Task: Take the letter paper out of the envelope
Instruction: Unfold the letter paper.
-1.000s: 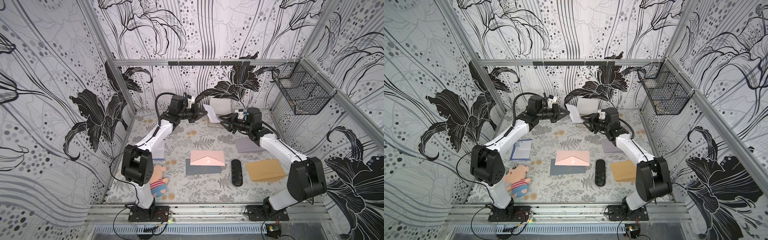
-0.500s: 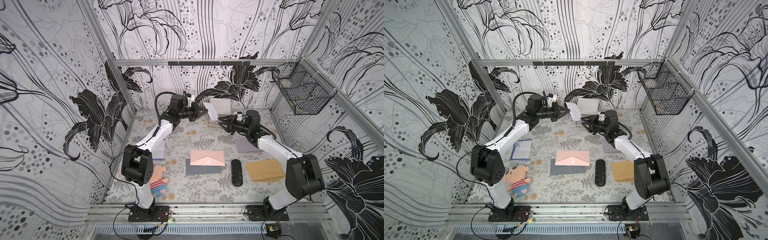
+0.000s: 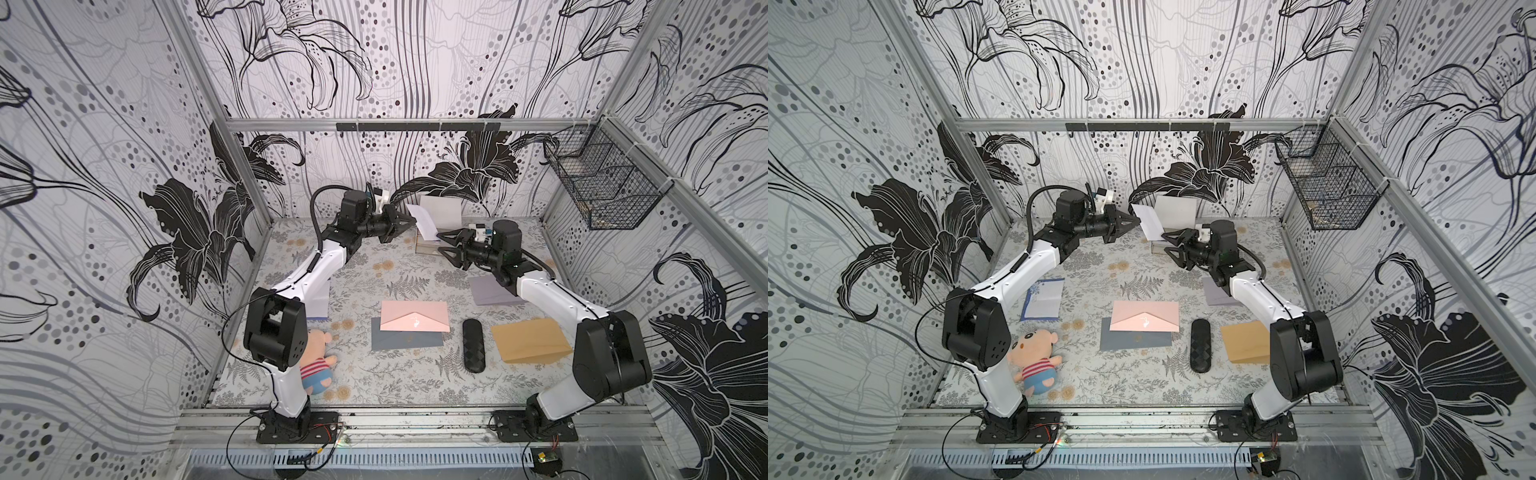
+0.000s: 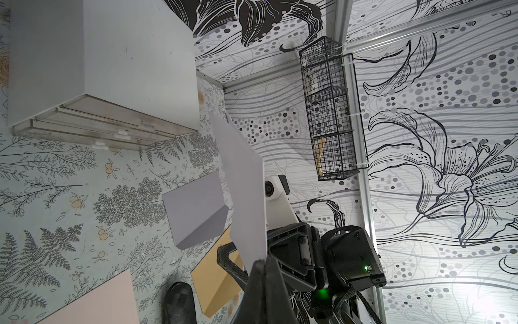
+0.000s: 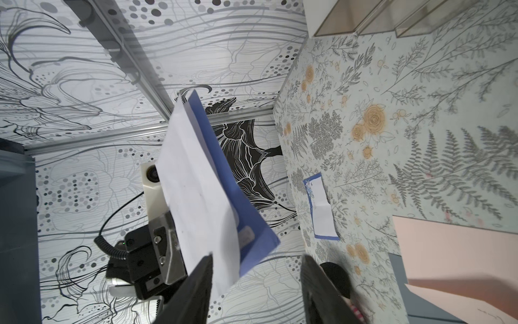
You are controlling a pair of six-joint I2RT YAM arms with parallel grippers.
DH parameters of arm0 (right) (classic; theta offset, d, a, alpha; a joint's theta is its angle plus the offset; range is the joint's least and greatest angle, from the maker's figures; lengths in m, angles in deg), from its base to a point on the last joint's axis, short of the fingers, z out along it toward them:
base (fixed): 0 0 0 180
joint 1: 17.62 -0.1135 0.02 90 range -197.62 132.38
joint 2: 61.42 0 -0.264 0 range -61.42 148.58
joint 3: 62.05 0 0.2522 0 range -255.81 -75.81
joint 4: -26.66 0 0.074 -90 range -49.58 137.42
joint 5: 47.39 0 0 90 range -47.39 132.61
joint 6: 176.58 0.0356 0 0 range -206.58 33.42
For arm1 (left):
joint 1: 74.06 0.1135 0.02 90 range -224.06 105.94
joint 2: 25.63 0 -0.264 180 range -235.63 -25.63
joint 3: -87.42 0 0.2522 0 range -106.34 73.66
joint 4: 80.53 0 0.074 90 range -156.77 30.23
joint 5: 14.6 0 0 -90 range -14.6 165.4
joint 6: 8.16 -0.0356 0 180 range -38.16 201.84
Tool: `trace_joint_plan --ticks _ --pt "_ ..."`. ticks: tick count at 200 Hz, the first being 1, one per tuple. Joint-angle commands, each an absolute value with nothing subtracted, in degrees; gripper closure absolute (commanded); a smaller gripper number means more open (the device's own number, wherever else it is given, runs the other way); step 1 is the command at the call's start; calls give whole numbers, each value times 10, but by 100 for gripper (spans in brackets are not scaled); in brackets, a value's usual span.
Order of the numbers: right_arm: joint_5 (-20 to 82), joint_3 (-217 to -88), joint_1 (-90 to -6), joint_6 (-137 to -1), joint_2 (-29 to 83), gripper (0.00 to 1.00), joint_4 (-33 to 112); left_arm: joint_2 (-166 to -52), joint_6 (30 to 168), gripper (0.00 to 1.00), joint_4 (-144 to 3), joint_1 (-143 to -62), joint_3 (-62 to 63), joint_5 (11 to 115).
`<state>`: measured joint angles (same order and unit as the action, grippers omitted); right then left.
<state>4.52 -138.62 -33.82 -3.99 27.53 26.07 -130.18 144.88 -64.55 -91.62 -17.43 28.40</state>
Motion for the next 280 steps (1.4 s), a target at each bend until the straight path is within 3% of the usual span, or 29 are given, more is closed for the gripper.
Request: trace_joint_plan --ticks 1,101,280 --pt "56 -1411 -340 -89 237 45 332 -1304 1442 100 -661 -914 -171 283" --pt "60 -1427 -340 -63 260 59 287 -1305 1443 100 -663 -917 -168 283" --pt "55 -1422 -340 -10 288 65 191 -1309 1477 100 -704 -929 -152 294"
